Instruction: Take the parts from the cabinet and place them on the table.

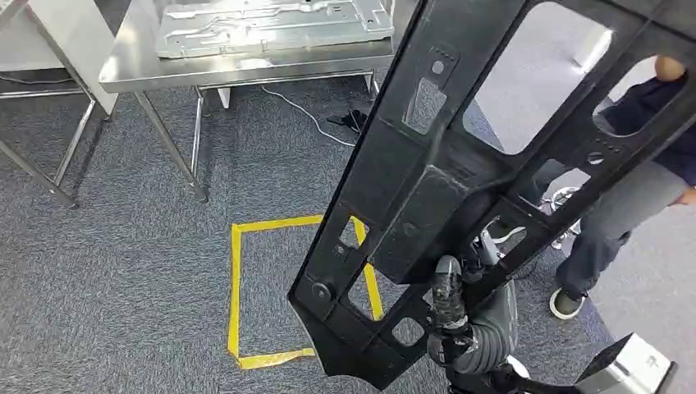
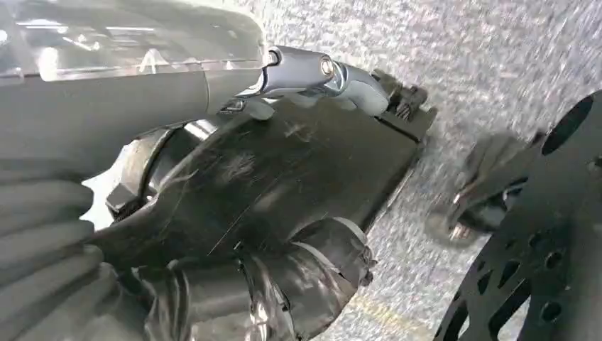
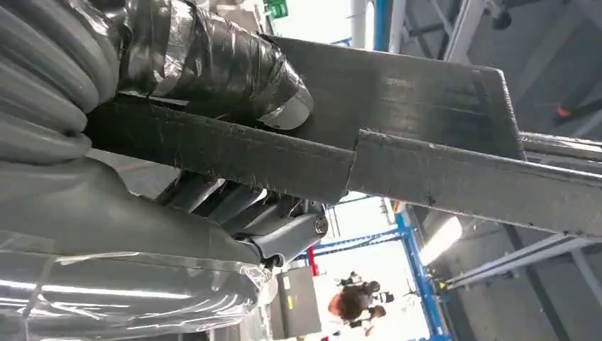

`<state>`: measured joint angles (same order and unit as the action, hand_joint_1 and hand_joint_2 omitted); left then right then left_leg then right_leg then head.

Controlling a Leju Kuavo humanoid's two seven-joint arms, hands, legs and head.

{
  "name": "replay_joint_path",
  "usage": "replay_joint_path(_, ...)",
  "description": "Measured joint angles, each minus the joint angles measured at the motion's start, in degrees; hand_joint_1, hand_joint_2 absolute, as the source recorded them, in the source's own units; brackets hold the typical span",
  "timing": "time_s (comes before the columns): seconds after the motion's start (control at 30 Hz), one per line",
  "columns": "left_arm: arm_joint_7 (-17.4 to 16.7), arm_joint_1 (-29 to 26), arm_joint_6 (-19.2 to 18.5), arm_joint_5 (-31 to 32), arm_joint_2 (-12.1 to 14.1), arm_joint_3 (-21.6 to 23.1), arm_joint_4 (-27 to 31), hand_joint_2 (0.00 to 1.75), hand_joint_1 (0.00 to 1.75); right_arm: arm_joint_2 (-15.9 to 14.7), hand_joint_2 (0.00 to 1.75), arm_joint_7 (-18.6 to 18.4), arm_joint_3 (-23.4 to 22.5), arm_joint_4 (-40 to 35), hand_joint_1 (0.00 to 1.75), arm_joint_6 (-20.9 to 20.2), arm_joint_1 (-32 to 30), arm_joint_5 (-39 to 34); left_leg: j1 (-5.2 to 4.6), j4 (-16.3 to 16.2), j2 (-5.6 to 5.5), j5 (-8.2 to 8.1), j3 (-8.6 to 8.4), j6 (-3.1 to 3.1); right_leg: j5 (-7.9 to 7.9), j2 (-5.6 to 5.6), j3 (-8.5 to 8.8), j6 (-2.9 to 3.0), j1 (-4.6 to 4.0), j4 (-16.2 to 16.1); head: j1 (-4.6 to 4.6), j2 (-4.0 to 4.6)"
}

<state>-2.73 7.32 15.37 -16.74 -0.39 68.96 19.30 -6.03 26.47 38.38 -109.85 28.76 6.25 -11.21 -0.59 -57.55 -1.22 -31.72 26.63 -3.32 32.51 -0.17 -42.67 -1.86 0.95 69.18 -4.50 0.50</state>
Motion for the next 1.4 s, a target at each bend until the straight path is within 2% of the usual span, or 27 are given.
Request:
replay_joint_path(0.03, -0.04, 0.00, 0.02, -0.02, -0.02, 0.00, 0.00, 1.75, 0.00, 0.00, 1.75, 0.00, -0.02, 0.02, 1.75, 0.00, -0.01, -0.02, 0.01, 0.02, -0.01, -0.88, -0.87, 0.14, -4.45, 0.03, 0.83, 0.22, -0.02, -4.26, 0.00, 0.00)
replay_joint_path(0.07, -0.07, -0.12, -0.02, -0.02, -0.07, 0.00, 0.00, 1.75, 0.00, 0.00, 1.75, 0.02, -0.09, 0.13, 1.75, -0.04, -0.07, -0.04, -0.11, -0.04, -0.03, -1.81, -1.30, 0.31, -11.53, 0.05, 0.88, 0.59, -0.12, -8.68, 0.33, 0.00)
replay_joint_path(0.13, -0.17, 0.01, 0.00, -0.04, -0.11, 0.00, 0.02, 1.75, 0.00, 0.00, 1.75, 0.07, -0.13, 0.26, 1.75, -0.04, -0.26, -0.24, -0.33, 0.15, -0.28, -3.12, -1.79, 0.98, -10.37, 0.19, 1.76, 0.83, -0.63, -8.30, 0.35, 0.00)
replay_joint_path(0.2, -0.22, 0.04, 0.02, -0.07, -0.09, 0.00, 0.02, 1.75, 0.00, 0.00, 1.75, 0.20, -0.15, 0.26, 1.75, 0.02, -0.23, -0.39, -0.31, -0.45, -0.16, -1.69, -2.96, 1.45, -10.23, 0.27, 2.65, 1.52, -0.39, -9.17, 0.33, 0.00)
replay_joint_path(0.3, -0.31, 0.21, 0.09, 0.02, -0.09, 0.00, 0.04, 1.75, 0.00, 0.09, 1.75, 0.59, -0.15, 0.26, 1.75, 0.53, -0.26, 0.92, -0.06, -10.38, 0.43, 0.24, 2.44, 2.15, -8.69, 0.23, 5.66, 2.51, -0.20, -9.84, -0.35, -0.02)
replay_joint_path(0.33, -0.33, 0.19, 0.15, 0.02, -0.09, 0.00, 0.04, 1.75, 0.00, 0.09, 1.75, 0.57, -0.15, 0.26, 1.75, 0.68, -0.24, 1.31, 0.12, -13.87, 0.48, -1.06, 5.47, 2.46, -7.89, 0.20, 6.49, 2.65, -0.21, -9.86, -0.11, -0.02)
replay_joint_path(0.37, -0.33, 0.18, 0.24, 0.11, -0.09, 0.00, 0.04, 1.75, 0.00, 0.09, 1.75, 0.46, -0.15, 0.26, 1.75, 0.88, -0.28, 1.53, 0.27, -16.05, 0.55, -4.09, 8.07, 2.79, -6.98, 0.21, 7.52, 2.67, -0.21, -9.88, -0.31, -0.04)
replay_joint_path(0.43, -0.33, 0.31, 0.26, 0.20, -0.09, 0.00, 0.04, 1.75, 0.00, 0.11, 1.75, 0.15, -0.15, 0.26, 1.75, 1.16, -0.29, 2.01, 0.38, -15.94, 0.71, -9.85, 10.93, 3.06, -5.26, 0.07, 9.78, 2.63, -0.19, -9.88, -0.29, -0.02)
replay_joint_path(0.47, -0.39, 0.41, 0.28, 0.20, -0.09, -0.02, 0.04, 1.75, 0.00, 0.11, 1.75, -0.07, -0.15, 0.26, 1.75, 1.16, -0.27, 2.21, 0.41, -14.27, 0.82, -10.36, 11.42, 3.00, -4.37, 0.05, 11.05, 2.59, -0.19, -9.88, -0.24, -0.02)
replay_joint_path(0.5, -0.46, 0.39, 0.35, 0.20, -0.09, -0.02, 0.04, 1.75, 0.00, 0.11, 1.75, -0.15, -0.15, 0.28, 1.75, 1.16, -0.28, 2.30, 0.40, -11.33, 0.94, -8.78, 11.39, 2.72, -3.36, -0.16, 12.46, 2.50, -0.19, -9.88, -0.26, -0.02)
replay_joint_path(0.53, -0.50, 0.36, 0.37, 0.20, -0.09, -0.02, 0.04, 1.75, 0.00, 0.13, 1.75, -0.15, -0.15, 0.28, 1.75, 1.18, -0.28, 2.36, 0.34, -7.55, 1.30, -4.13, 11.19, 2.40, -2.33, -0.42, 13.83, 2.36, -0.23, -9.89, -0.28, -0.02)
replay_joint_path(0.57, -0.57, 0.22, 0.39, 0.22, -0.09, -0.02, 0.04, 1.75, 0.00, 0.15, 1.75, -0.15, -0.15, 0.30, 1.75, 1.20, -0.30, 2.47, 0.07, -4.08, 2.70, 4.03, 11.18, 1.71, -1.46, -0.83, 13.88, 2.20, -0.23, -10.16, -0.22, 0.00)
replay_joint_path(0.6, -0.70, 0.24, 0.46, 0.22, 0.00, -0.07, 0.02, 1.75, 0.00, 0.15, 1.75, -0.15, -0.15, 0.42, 1.75, 1.33, -0.31, 2.49, -0.62, -3.73, 3.47, 7.22, 11.79, 1.57, -0.82, -0.80, 15.59, 1.81, -0.37, -9.50, 0.16, 0.00)
replay_joint_path(0.73, -0.83, 0.81, 0.54, 0.24, -0.02, -0.07, 0.07, 1.75, 0.00, 0.15, 1.75, -0.55, -0.15, 0.39, 1.75, 1.51, -0.25, 3.10, -0.73, -2.67, 1.84, 6.79, 10.83, 0.32, 0.69, -2.41, 16.25, 0.19, -0.41, -10.77, 0.11, -0.02)
replay_joint_path(0.77, -0.83, 0.68, 0.57, 0.22, -0.04, -0.07, 0.09, 1.75, 0.00, 0.15, 1.75, -0.70, -0.15, 0.39, 1.75, 1.53, -0.20, 3.24, -0.41, -1.99, 1.45, 6.84, 9.95, 0.22, 1.23, -1.63, 16.01, 0.12, -0.19, -10.12, 0.09, -0.02)
replay_joint_path(0.83, -0.92, 0.75, 0.57, 0.20, -0.02, -0.07, 0.09, 1.75, 0.00, 0.15, 1.75, -0.90, -0.15, 0.39, 1.75, 1.75, -0.12, 3.39, -0.30, -1.20, 0.75, 6.36, 8.72, -0.55, 3.30, -0.38, 12.10, -0.17, -0.30, -3.20, 0.52, -0.02)
replay_joint_path(0.9, -0.96, 0.71, 0.57, 0.20, -0.09, -0.07, 0.09, 1.75, 0.00, 0.13, 1.75, -1.11, -0.15, 0.44, 1.75, 2.01, -0.32, 3.39, -0.34, -1.16, -0.32, 5.45, 7.82, -0.72, 4.84, -0.09, 5.57, -0.48, -0.27, 5.64, 0.50, 0.00)
replay_joint_path(0.97, -1.01, 0.66, 0.57, 0.18, -0.09, -0.07, 0.09, 1.75, 0.00, 0.11, 1.75, -1.11, -0.15, 0.52, 1.75, 2.01, -0.33, 3.37, -0.33, -1.23, -1.72, 4.53, 6.60, -0.68, 1.35, -0.06, 2.31, -0.59, -0.24, 6.20, 0.48, 0.00)
replay_joint_path(1.03, -1.03, 0.59, 0.57, 0.17, -0.13, -0.07, 0.09, 1.75, 0.00, 0.11, 1.75, -1.14, -0.15, 0.57, 1.75, 2.01, -0.32, 3.34, -0.31, -1.29, -3.10, 3.42, 4.84, -0.60, -6.02, 0.51, 4.05, -0.46, -0.15, -1.95, 0.52, 0.00)
replay_joint_path(1.07, -1.03, 0.52, 0.57, 0.17, -0.18, -0.07, 0.09, 1.75, 0.00, 0.11, 1.75, -1.14, -0.15, 0.57, 1.75, 2.01, -0.31, 3.34, -0.30, -1.36, -3.63, 2.81, 4.27, -0.46, -9.16, 1.89, 5.21, -0.34, 0.00, -6.68, 0.57, 0.00)
replay_joint_path(1.1, -1.03, 0.42, 0.52, 0.17, -0.20, -0.07, 0.09, 1.75, 0.00, 0.09, 1.75, -1.14, -0.15, 0.68, 1.75, 2.01, -0.29, 3.34, -0.37, -1.36, -4.01, 2.45, 4.50, -0.17, -8.28, 4.36, 5.46, -0.14, 0.07, -6.81, 0.57, 0.00)
replay_joint_path(1.13, -1.09, 0.76, 0.52, 0.15, -0.20, -0.07, 0.15, 1.75, 0.00, 0.09, 1.75, -1.11, -0.15, 0.70, 1.75, 2.01, -0.28, 3.32, -0.32, -1.76, -4.84, 2.14, 4.51, 0.27, -7.79, 4.61, 6.84, 0.08, 0.20, -8.92, 0.46, 0.00)
replay_joint_path(1.23, -1.11, 0.44, 0.54, 0.13, -0.26, -0.07, 0.18, 1.75, 0.00, 0.15, 1.75, -1.20, -0.15, 0.79, 1.75, 2.01, -0.14, 3.28, 0.19, -0.95, -6.14, 2.30, 5.19, 1.37, -7.21, 3.27, 7.16, 1.08, 0.06, -9.82, 0.42, 0.00)
replay_joint_path(1.27, -1.11, 0.42, 0.54, 0.13, -0.24, -0.07, 0.20, 1.75, 0.00, 0.17, 1.75, -1.18, -0.15, 0.79, 1.75, 1.99, -0.07, 3.30, 0.12, -1.22, -4.54, 1.81, 4.86, 1.62, -7.34, 2.61, 7.83, 1.36, 0.38, -10.57, 0.24, 0.00)
replay_joint_path(1.3, -1.16, 0.49, 0.54, 0.13, -0.24, -0.07, 0.20, 1.75, 0.00, 0.17, 1.75, -1.18, -0.15, 0.79, 1.75, 1.99, -0.06, 3.30, -0.16, -2.82, -1.63, 1.02, 5.48, 2.05, -7.17, 2.02, 8.44, 1.64, 0.26, -10.98, 0.24, 0.00)
replay_joint_path(1.33, -1.16, 0.61, 0.54, 0.13, -0.24, -0.07, 0.20, 1.75, 0.00, 0.17, 1.75, -1.16, -0.15, 0.79, 1.75, 1.95, -0.02, 3.30, 0.03, -6.24, 0.04, -0.70, 7.31, 2.48, -6.91, 1.14, 8.87, 2.06, 0.16, -11.06, 0.17, 0.00)
replay_joint_path(1.4, -1.16, 0.79, 0.57, 0.20, -0.26, -0.07, 0.20, 1.75, 0.00, 0.17, 1.75, -1.18, -0.15, 0.81, 1.75, 1.90, -0.10, 3.30, 0.44, -14.77, 0.56, -3.94, 12.31, 3.07, -6.37, -0.49, 9.31, 2.34, 0.05, -11.01, 0.13, 0.00)
